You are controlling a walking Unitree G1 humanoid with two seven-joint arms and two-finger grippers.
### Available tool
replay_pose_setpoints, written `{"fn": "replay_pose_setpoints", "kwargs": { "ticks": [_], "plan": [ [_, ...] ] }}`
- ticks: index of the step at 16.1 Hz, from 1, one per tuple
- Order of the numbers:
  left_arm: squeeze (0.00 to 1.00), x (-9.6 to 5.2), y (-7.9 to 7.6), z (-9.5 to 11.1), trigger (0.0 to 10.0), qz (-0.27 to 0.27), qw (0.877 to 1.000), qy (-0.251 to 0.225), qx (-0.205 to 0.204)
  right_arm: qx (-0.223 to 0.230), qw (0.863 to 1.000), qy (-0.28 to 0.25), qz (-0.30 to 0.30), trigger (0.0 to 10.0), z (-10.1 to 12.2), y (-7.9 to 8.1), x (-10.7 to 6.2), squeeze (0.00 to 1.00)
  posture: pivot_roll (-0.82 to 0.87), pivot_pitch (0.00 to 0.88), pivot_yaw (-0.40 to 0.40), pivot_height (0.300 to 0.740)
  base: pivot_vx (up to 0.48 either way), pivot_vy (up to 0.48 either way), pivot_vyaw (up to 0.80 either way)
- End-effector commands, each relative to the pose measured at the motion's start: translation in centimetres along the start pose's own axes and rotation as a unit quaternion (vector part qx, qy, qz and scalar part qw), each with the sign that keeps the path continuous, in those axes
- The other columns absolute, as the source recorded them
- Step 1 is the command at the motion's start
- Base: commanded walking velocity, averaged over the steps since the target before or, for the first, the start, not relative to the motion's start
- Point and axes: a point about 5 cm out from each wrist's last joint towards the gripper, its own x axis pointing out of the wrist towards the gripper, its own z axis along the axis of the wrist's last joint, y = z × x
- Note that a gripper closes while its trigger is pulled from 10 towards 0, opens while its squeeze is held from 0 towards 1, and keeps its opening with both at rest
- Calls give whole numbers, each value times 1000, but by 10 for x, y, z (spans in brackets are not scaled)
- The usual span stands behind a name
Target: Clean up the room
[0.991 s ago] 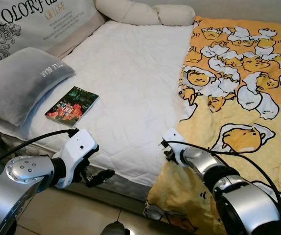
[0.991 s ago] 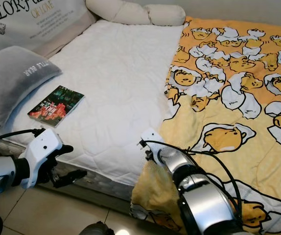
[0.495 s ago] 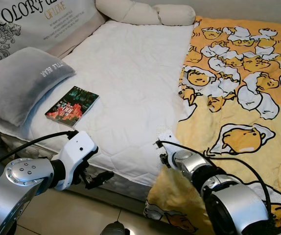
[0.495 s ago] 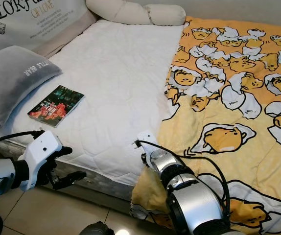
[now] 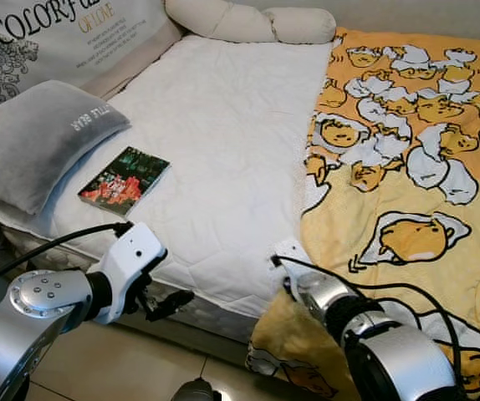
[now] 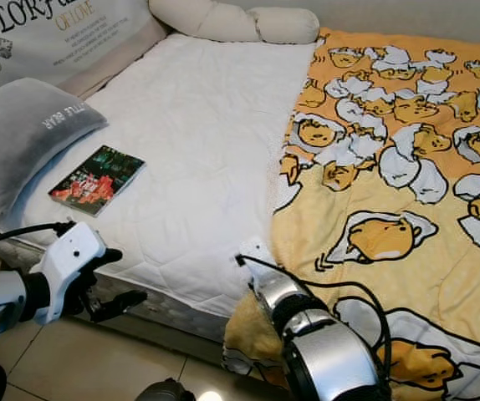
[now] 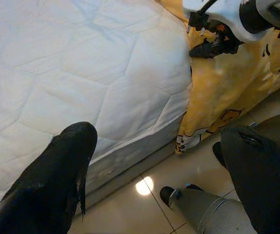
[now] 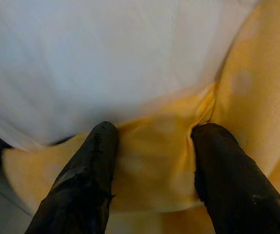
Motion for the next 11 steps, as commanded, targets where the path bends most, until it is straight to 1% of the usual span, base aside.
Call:
{"fn": "replay_pose_setpoints", "kwargs": {
  "ticks": [1, 2, 3, 4, 5, 8, 11],
  "plan": [
    [0, -3, 1, 1, 10000, 10, 1000, -1, -1, -14, 1000, 11, -21, 4471, -9, -6, 2, 0, 365, 0, 34, 740, 0, 0, 0],
    [0, -4, 1, 1, 10000, 10, 1000, -1, -1, -13, 999, 11, -27, 4157, -10, -9, 2, 0, 365, 0, 34, 740, 0, 0, 0],
    [0, -3, 1, 1, 10000, 10, 1000, -1, -1, -4, 999, 12, -36, 2235, -13, -13, 2, 0, 361, 0, 37, 740, 0, 0, 0],
    [0, -3, 1, 1, 10000, 10, 1000, -1, -1, 10, 999, 12, -38, 1490, -14, -15, 2, 0, 360, 0, 38, 740, 0, 0, 0],
    [0, -3, 2, 1, 10000, 11, 1000, -1, -1, 26, 999, 12, -33, 0, -14, -16, 3, 0, 359, 0, 40, 740, 0, 0, 0],
    [0, -2, 4, 2, 10000, 12, 1000, -3, 0, 81, 997, 16, -1, 0, -15, -12, 3, 0, 356, 0, 43, 740, 0, 0, 0],
    [0, -1, 4, 4, 10000, 13, 1000, -5, 2, 106, 994, 10, 19, 0, -14, -9, 3, 0, 359, 0, 41, 740, 0, 0, 0]
  ]
}}
